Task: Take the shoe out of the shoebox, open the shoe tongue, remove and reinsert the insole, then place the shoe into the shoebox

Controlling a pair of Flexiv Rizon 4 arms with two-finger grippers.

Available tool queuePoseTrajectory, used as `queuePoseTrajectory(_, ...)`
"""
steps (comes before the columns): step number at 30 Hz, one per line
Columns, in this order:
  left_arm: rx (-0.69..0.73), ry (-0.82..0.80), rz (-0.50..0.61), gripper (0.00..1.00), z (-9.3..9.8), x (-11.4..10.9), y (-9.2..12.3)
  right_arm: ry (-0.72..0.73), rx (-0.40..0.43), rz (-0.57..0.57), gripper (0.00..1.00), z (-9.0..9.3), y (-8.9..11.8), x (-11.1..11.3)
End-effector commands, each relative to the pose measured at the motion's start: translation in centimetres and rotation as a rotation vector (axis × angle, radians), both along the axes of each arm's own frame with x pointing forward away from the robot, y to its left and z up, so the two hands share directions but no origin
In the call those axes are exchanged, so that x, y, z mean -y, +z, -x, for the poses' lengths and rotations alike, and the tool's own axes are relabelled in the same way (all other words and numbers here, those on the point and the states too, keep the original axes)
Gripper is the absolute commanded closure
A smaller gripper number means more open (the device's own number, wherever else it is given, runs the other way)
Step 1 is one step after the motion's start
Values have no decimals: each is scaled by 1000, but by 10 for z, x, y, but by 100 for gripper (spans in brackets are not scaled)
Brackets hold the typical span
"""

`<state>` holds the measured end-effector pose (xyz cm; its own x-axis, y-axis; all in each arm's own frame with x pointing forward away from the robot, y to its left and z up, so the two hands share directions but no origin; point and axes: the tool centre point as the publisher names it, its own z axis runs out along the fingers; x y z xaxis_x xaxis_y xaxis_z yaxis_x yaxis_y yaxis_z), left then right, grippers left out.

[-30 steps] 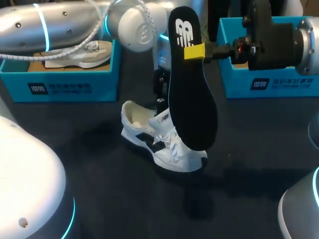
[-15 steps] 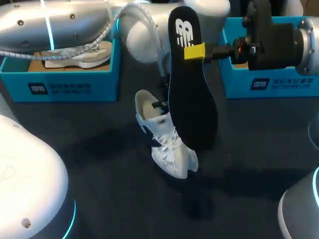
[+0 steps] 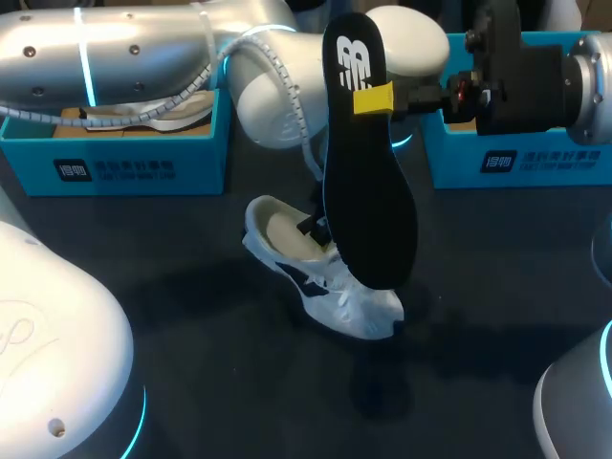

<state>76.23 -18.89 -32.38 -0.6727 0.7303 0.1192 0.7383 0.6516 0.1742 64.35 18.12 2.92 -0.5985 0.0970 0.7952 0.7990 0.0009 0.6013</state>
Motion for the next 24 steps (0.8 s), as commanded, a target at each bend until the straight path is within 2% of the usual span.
queuePoseTrajectory(1,1,-2,6,100,0,-3,2,-1,-2,2,100,-1,0,-3)
queuePoseTrajectory(12,1,-2,6,100,0,-3,2,-1,-2,2,100,-1,0,-3)
queuePoseTrajectory(18,-26,-150,-54,100,-7,-4,6,-1,-2,2,100,-1,0,-3)
queuePoseTrajectory(24,-179,-348,-40,100,-12,1,4,-1,-2,2,100,-1,0,-3)
